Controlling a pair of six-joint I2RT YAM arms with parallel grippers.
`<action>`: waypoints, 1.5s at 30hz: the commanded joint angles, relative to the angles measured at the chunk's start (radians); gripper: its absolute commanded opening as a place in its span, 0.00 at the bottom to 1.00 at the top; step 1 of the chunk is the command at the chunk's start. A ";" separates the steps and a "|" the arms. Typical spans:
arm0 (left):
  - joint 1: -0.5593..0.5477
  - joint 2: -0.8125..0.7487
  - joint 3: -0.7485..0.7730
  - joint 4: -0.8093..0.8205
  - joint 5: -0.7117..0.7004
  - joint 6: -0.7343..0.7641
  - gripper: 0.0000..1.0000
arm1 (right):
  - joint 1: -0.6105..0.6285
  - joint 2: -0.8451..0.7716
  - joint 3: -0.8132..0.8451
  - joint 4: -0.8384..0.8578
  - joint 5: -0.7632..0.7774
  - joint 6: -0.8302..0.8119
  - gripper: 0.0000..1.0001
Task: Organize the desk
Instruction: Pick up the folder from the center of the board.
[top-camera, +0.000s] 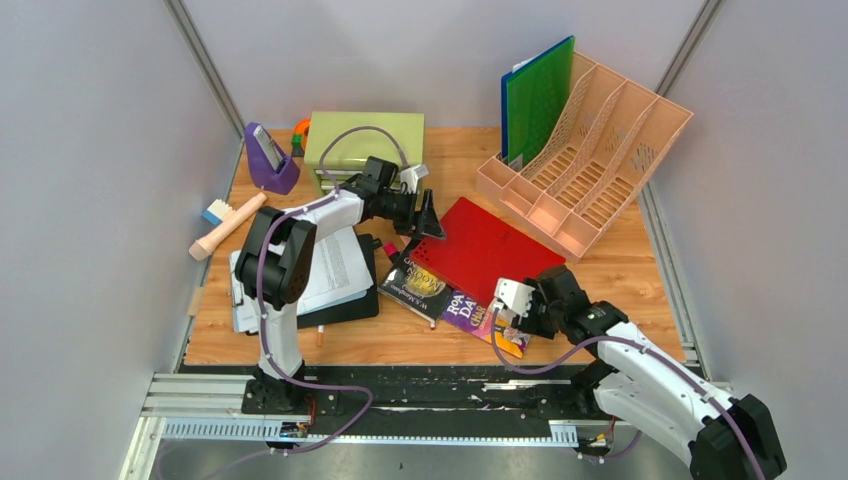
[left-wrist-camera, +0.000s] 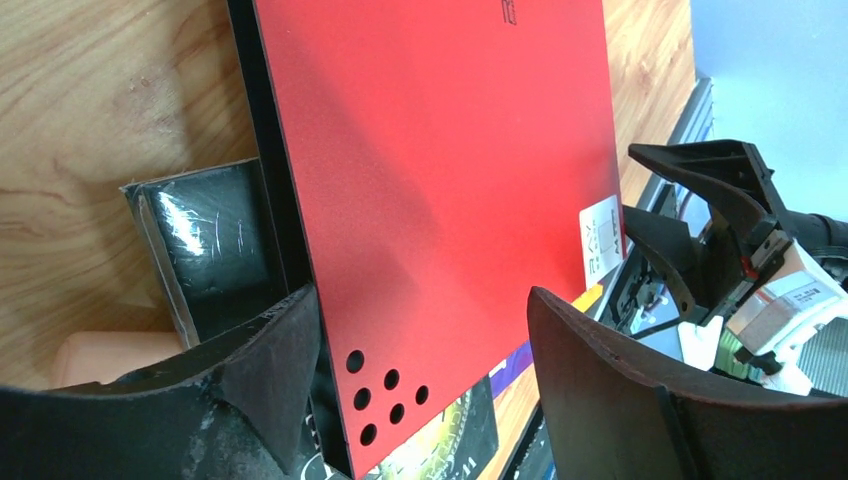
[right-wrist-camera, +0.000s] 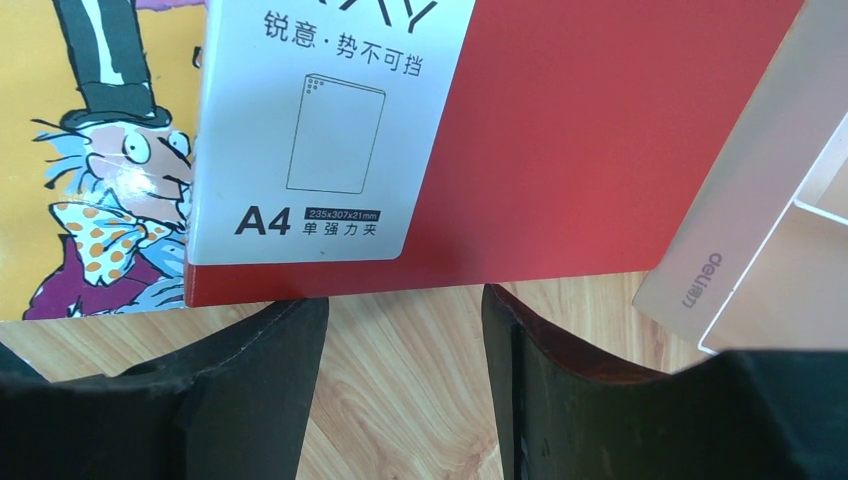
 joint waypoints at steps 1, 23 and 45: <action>-0.028 0.030 -0.003 -0.036 0.228 -0.125 0.75 | 0.001 0.026 -0.004 0.178 -0.026 0.026 0.59; 0.011 -0.031 0.039 -0.081 0.295 -0.101 0.15 | 0.002 0.033 0.056 0.172 -0.008 0.050 0.60; 0.029 -0.122 0.611 -0.747 0.127 0.426 0.00 | -0.020 -0.023 0.502 -0.043 -0.112 0.300 0.91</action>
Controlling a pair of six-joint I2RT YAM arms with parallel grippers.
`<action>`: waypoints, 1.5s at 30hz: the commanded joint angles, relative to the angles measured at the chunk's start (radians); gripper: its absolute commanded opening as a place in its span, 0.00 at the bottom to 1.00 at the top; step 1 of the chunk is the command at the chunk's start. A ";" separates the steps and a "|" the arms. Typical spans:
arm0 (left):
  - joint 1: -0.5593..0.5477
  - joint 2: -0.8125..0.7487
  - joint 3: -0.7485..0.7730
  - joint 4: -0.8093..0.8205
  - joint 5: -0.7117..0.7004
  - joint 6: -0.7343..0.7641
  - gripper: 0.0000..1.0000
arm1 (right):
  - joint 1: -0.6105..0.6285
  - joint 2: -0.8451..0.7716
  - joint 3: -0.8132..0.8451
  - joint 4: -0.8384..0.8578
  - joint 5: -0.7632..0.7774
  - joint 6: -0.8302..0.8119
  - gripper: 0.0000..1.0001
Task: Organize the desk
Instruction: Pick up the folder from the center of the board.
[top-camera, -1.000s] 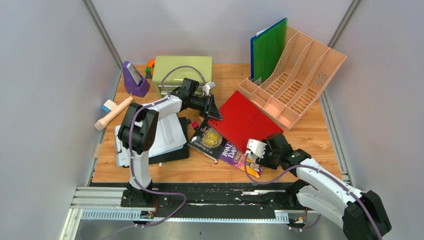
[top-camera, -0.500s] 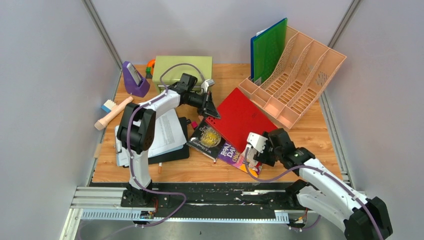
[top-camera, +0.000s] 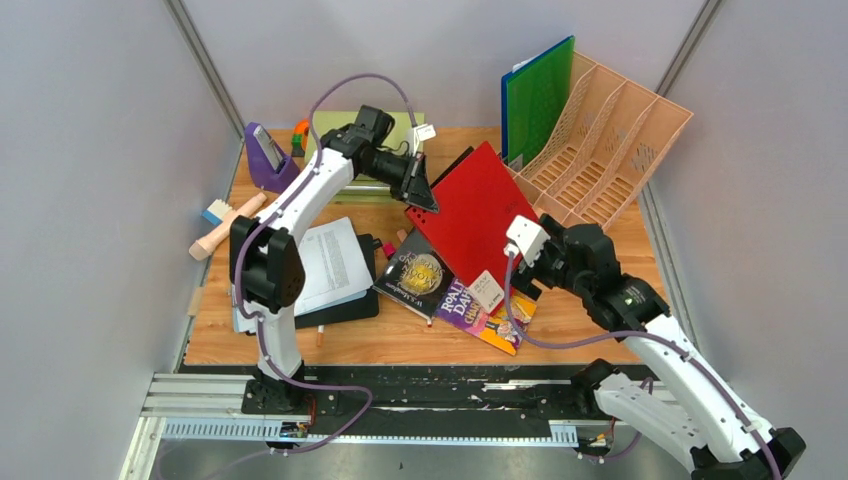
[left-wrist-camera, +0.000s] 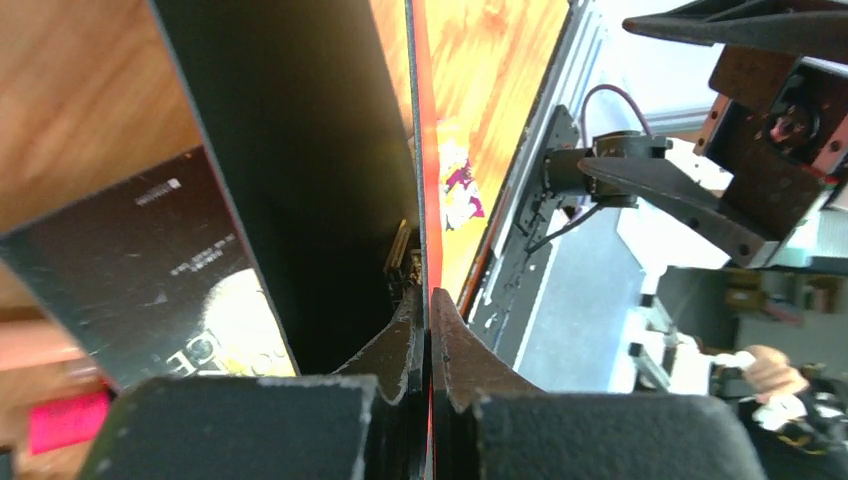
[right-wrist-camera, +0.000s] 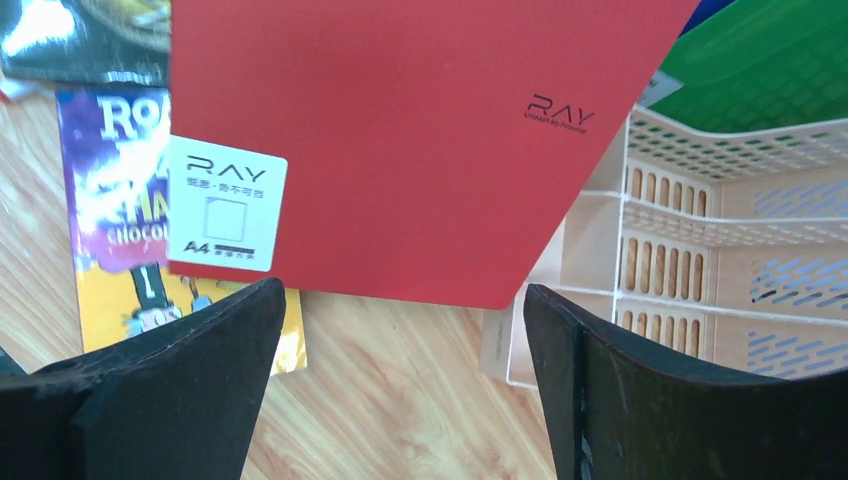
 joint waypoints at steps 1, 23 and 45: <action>0.002 -0.085 0.190 -0.174 -0.099 0.197 0.00 | -0.024 0.066 0.131 0.042 -0.054 0.144 0.91; -0.337 -0.167 0.437 -0.417 -0.841 0.573 0.00 | -0.292 0.149 0.238 0.220 -0.315 0.389 0.91; -0.569 -0.237 0.318 -0.322 -1.297 0.715 0.00 | -0.415 0.099 0.129 0.237 -0.541 0.180 0.92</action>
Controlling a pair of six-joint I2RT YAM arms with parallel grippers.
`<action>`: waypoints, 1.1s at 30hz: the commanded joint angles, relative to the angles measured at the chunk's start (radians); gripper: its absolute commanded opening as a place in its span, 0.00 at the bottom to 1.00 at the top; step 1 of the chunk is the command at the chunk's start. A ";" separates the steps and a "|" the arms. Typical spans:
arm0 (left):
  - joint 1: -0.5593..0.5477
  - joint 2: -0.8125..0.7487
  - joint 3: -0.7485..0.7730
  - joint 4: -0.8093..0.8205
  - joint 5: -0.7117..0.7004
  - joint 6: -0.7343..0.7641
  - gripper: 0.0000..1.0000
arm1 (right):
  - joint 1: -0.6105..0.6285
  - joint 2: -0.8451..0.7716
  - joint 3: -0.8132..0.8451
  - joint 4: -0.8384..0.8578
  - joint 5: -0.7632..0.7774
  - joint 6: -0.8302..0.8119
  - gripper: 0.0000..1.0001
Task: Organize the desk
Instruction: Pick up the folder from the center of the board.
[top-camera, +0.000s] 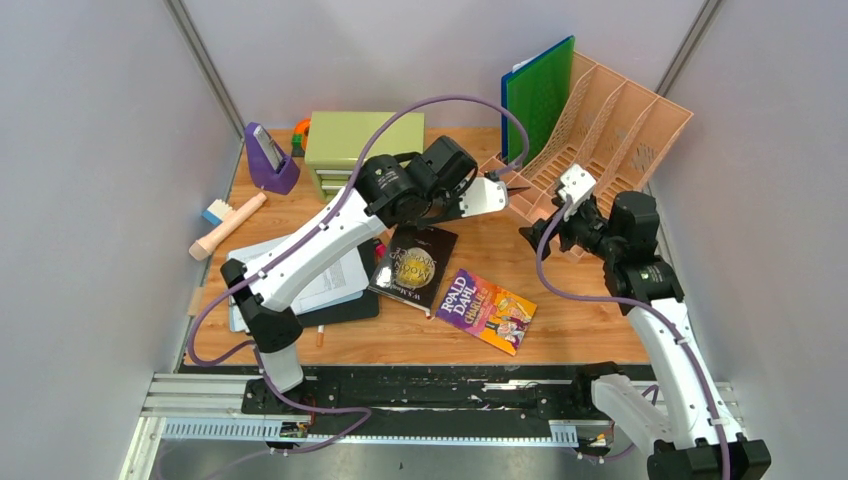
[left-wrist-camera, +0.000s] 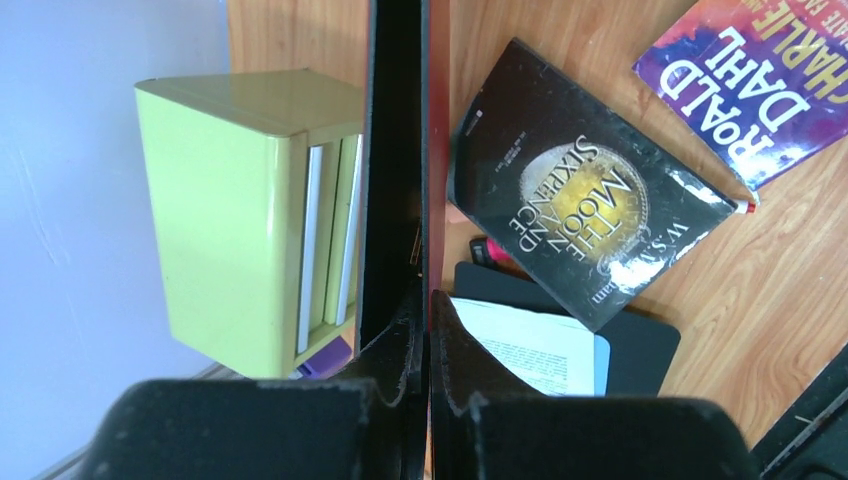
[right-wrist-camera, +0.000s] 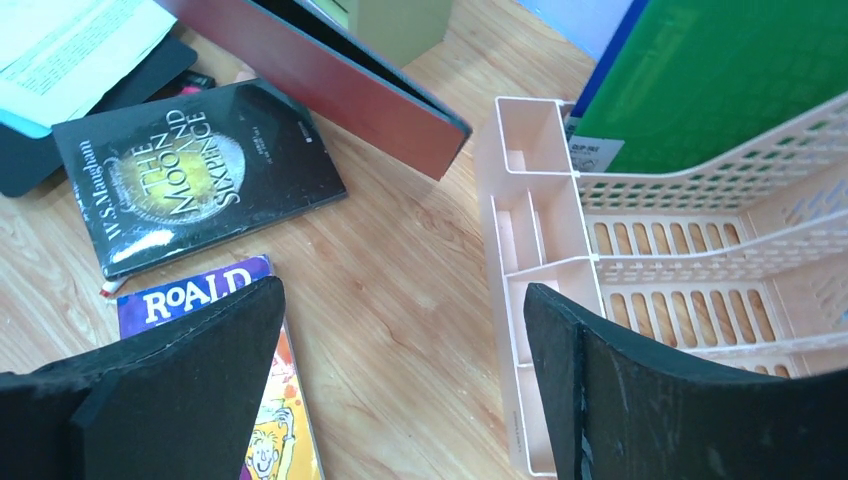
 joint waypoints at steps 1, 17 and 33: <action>-0.010 -0.091 -0.018 0.071 -0.052 0.034 0.00 | -0.003 -0.004 0.029 -0.029 -0.124 -0.132 0.92; -0.009 -0.180 -0.171 0.104 0.100 -0.003 0.00 | 0.068 0.151 0.194 -0.113 -0.151 -0.339 0.92; -0.009 -0.264 -0.292 0.172 0.203 0.026 0.00 | 0.098 0.189 0.186 -0.128 -0.413 -0.293 0.64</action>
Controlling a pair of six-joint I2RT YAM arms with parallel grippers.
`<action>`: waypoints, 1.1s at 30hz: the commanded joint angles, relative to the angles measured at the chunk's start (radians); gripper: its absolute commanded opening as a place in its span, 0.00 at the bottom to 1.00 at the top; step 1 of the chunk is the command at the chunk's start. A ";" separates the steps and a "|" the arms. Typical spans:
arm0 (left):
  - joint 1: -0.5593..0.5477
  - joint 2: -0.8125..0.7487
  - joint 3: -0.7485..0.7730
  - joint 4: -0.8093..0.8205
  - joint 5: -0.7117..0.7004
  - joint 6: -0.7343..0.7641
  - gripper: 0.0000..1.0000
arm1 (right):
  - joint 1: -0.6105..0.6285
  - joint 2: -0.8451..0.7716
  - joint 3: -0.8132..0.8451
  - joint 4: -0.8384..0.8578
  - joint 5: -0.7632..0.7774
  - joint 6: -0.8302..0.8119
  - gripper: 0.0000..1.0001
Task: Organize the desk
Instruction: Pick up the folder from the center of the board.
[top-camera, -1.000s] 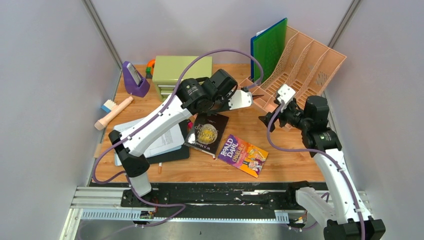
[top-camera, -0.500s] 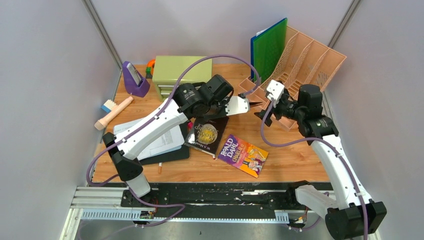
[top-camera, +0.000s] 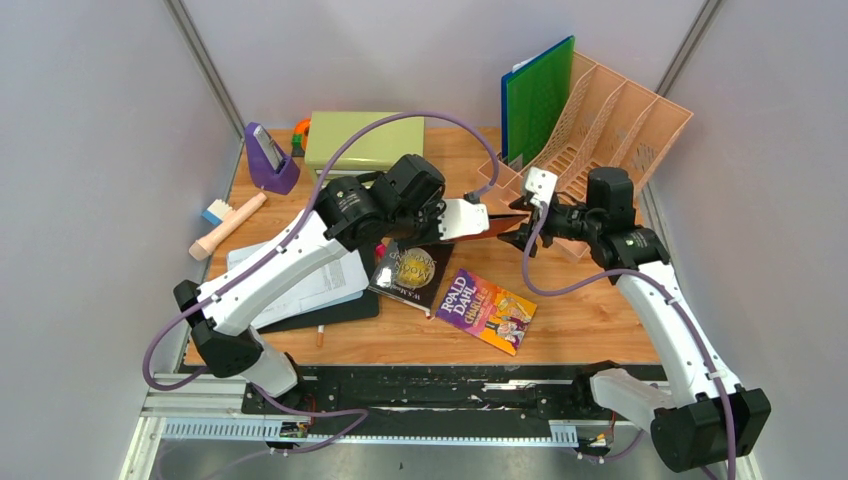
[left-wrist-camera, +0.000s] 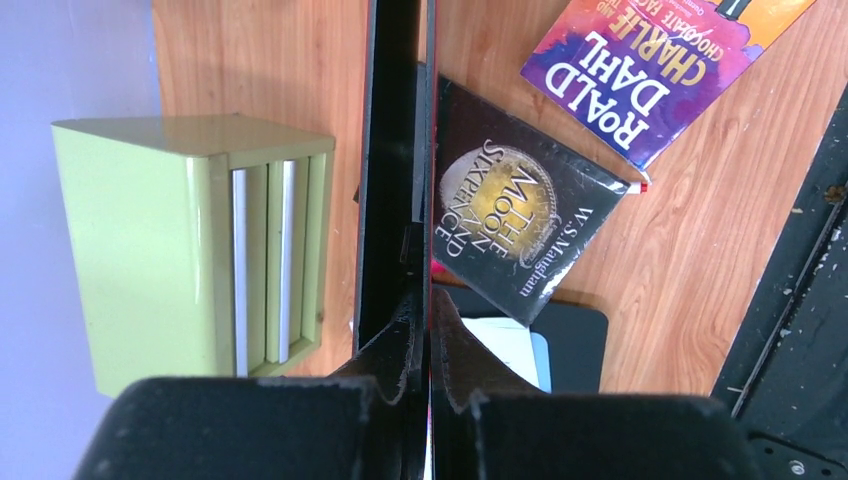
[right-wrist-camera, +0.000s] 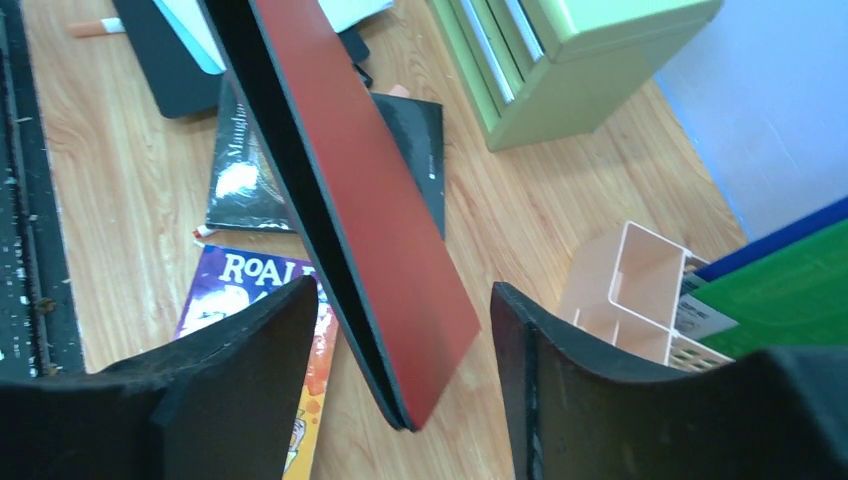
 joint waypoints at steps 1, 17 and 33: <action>-0.005 -0.018 0.002 0.082 0.024 0.017 0.00 | 0.011 -0.004 0.028 0.009 -0.127 0.040 0.61; -0.003 -0.002 0.005 0.118 0.024 0.013 0.18 | 0.011 -0.061 0.008 -0.004 -0.116 0.087 0.00; 0.071 -0.107 0.104 0.166 0.110 -0.012 0.64 | 0.011 -0.027 0.062 -0.005 0.053 0.120 0.00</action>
